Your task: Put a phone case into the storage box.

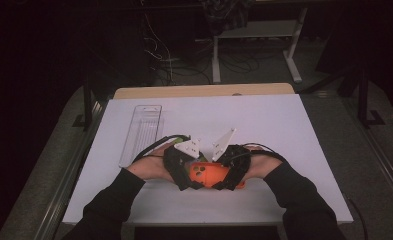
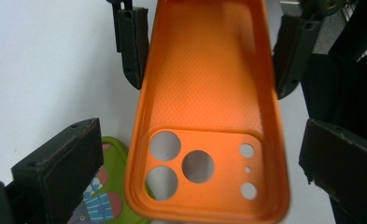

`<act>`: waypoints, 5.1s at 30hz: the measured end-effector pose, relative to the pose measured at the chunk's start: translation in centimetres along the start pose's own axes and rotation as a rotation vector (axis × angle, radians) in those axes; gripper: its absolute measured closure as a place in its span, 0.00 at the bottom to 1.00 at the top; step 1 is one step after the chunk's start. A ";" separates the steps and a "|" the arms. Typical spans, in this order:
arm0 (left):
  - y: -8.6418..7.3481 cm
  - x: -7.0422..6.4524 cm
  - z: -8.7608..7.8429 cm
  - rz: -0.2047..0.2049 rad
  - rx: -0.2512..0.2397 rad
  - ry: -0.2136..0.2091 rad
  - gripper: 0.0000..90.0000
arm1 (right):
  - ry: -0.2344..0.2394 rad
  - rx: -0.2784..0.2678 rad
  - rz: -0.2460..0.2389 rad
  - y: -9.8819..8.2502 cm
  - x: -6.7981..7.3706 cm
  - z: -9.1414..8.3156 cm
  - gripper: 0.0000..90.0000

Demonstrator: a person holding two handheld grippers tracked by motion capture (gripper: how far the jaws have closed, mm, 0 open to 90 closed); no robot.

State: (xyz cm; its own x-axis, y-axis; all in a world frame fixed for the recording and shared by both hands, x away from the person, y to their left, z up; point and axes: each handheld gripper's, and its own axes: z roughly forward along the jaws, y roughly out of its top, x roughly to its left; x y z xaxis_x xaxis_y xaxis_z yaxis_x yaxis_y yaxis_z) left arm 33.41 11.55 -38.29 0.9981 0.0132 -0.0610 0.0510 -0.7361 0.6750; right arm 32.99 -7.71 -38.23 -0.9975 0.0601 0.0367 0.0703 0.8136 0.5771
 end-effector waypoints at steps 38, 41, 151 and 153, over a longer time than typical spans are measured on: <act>-0.1 -0.2 0.9 0.019 0.079 -0.046 0.18 | 0.001 -0.015 -0.028 0.4 0.2 -0.2 0.16; -0.2 -0.2 1.0 0.023 0.090 -0.046 0.18 | 0.009 -0.015 -0.015 0.4 0.3 0.1 0.15; -1.7 0.8 0.1 -0.343 0.017 0.279 0.18 | -0.727 -0.170 0.277 -6.2 3.0 1.0 0.00; -1.7 0.8 0.2 -0.344 0.018 0.278 0.18 | -0.739 -0.164 0.256 -6.1 3.1 1.0 0.00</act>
State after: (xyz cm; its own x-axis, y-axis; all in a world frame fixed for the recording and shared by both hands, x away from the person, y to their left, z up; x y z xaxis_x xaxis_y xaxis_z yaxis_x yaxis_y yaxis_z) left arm 34.15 12.69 -39.59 0.8951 0.4390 -0.0780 0.3834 -0.6685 0.6373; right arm 29.46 -11.89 -42.47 -0.6849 0.6484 -0.3324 0.2381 0.6303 0.7390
